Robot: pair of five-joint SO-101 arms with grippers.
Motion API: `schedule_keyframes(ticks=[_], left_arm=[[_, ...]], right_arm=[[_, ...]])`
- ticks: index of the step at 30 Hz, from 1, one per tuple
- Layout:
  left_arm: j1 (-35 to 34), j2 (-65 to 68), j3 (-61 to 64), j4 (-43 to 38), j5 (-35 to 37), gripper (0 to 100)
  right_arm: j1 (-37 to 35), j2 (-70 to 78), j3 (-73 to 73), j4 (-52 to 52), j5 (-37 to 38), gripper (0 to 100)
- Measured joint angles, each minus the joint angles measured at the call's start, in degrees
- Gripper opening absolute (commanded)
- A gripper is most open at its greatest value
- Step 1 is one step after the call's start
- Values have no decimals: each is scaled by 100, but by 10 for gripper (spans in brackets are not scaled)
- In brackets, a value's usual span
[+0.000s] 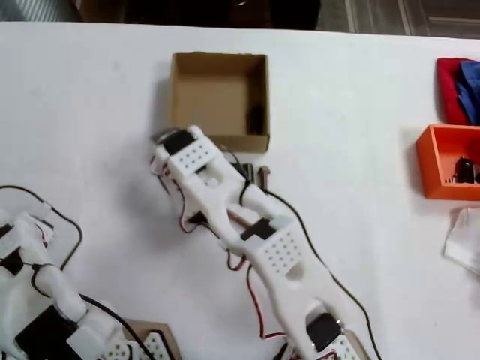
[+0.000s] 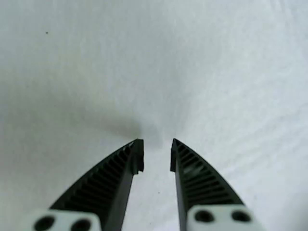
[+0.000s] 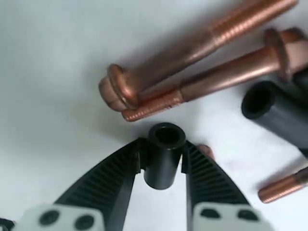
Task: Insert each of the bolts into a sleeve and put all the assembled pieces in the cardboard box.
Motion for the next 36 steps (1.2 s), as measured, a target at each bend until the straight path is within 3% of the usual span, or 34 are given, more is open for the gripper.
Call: schedule_keyframes(ticks=[4,15,21,28,33,36], left_arm=[[0,0,0,0,0,117],[0,0,0,0,0,120],[0,0,0,0,-70,120],[448,0,-88,202,-1556,120],[1178,53,-1187,1591,-2664,120],[1855,316,-2215,2690,-3279,120]], right_arm=[[9,0,0,0,211,7],[70,-273,62,0,457,23],[0,-1714,598,-185,730,23],[220,-4607,2980,-1556,897,22],[1512,-6989,5459,-3007,897,22],[2365,-8114,6444,-3235,897,22]])
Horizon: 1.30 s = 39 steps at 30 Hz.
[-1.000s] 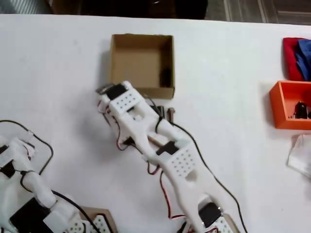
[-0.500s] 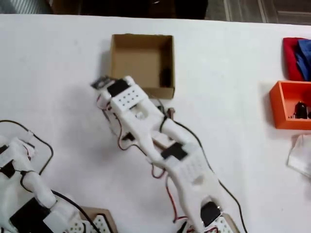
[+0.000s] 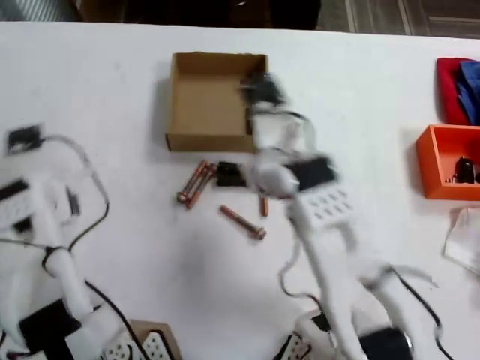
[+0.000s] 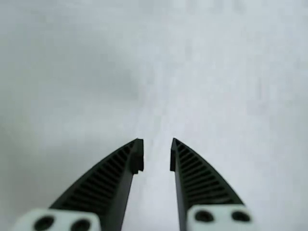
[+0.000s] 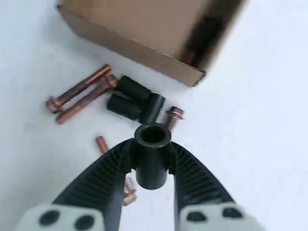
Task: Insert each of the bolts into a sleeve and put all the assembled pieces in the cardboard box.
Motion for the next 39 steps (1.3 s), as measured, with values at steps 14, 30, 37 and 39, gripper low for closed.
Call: schedule_keyframes(ticks=[14,30,37,39], left_arm=[[4378,2084,-3288,2822,-1618,286],[6268,3402,-4097,2646,-3648,252],[6321,3736,-4369,2092,-4000,252],[6382,3824,-4369,2075,-4211,252]], right_arm=[[4202,-1943,1327,-299,-422,22],[5530,-1943,2119,-1486,-501,22],[5635,-1943,2215,-1556,-501,22],[5662,-1943,2224,-1618,-501,22]])
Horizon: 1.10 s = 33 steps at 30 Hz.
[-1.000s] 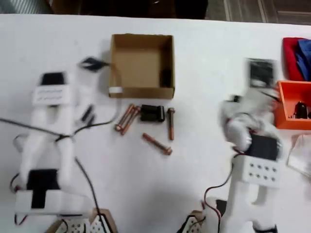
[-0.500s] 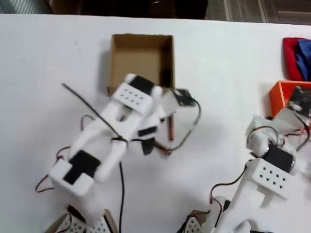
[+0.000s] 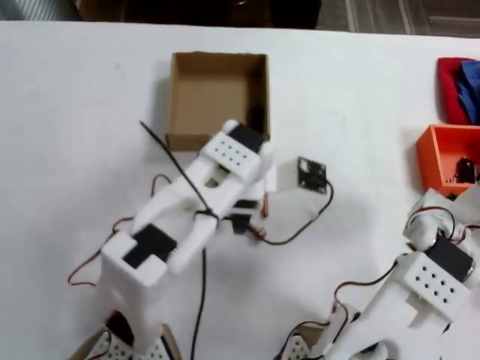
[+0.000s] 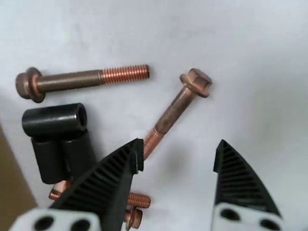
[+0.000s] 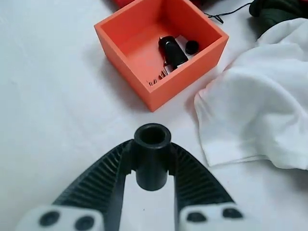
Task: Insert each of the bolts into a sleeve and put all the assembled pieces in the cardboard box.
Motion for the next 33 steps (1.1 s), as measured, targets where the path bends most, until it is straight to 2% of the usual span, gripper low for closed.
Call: schedule_keyframes(ticks=[6,12,29,33], left_arm=[[246,176,0,-35,-158,247],[484,448,-18,-334,-158,155],[484,853,-18,-492,-158,157],[484,853,-9,-686,35,64]], right_arm=[[0,0,0,-26,0,22],[0,0,0,-26,0,22],[0,0,0,-26,0,22],[0,0,0,-26,0,22]])
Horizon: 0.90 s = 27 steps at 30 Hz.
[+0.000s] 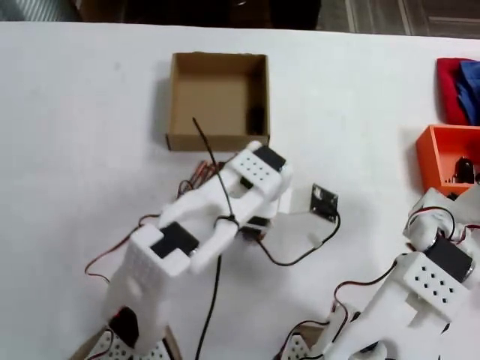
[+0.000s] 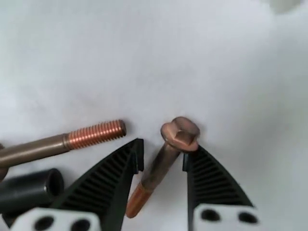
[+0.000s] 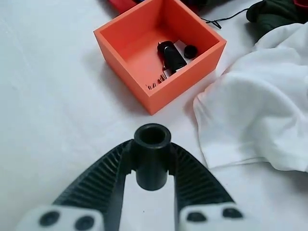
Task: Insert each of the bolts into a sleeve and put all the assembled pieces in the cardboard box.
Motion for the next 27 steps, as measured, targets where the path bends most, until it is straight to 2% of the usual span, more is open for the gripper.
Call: schedule_keyframes(ticks=[2,5,16,23,27], left_arm=[[9,0,0,-114,281,24],[79,0,9,-193,536,24],[141,0,44,-237,589,28],[141,-35,255,-422,580,174],[132,-44,229,-510,571,175]], right_arm=[[0,0,0,0,0,22],[0,0,0,0,0,22],[0,0,0,0,0,22],[0,0,0,0,0,22],[0,0,0,0,0,22]])
